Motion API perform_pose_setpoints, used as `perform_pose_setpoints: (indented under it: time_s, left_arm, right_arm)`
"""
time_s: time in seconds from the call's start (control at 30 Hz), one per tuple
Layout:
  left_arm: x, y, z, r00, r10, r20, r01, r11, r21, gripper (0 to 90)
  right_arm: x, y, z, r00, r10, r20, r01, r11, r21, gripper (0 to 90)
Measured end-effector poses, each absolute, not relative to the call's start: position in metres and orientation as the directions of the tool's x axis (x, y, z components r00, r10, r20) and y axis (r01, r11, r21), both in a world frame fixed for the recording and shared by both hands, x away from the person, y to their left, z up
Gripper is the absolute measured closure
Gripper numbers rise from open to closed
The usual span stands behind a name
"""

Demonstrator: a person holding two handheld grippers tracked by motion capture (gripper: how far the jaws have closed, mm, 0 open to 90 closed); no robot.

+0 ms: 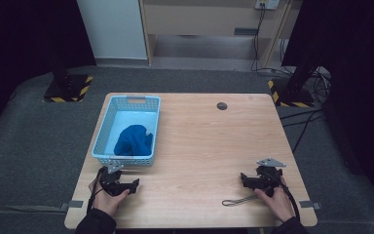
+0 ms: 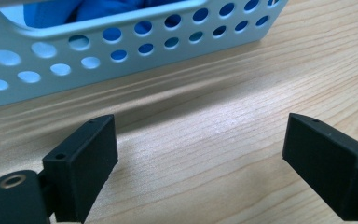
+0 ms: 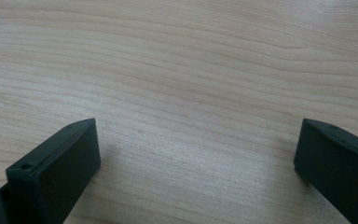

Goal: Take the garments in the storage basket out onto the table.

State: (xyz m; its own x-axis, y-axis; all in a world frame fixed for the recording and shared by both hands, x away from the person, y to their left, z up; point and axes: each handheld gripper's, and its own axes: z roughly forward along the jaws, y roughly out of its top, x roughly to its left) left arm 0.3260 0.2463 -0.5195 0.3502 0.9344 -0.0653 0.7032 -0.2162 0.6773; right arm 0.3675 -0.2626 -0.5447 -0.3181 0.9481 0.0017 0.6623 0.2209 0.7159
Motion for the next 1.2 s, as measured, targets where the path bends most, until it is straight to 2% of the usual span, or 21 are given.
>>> perform_pose_setpoints:
  time_s: [1.2]
  left_arm:
    - [0.317,0.245,-0.493,0.353,0.933,-0.073,0.597,-0.164,0.785,8.6]
  right_arm:
    - [0.367,-0.263,-0.545,-0.318,0.948,0.002,0.662,0.221,0.716,0.4]
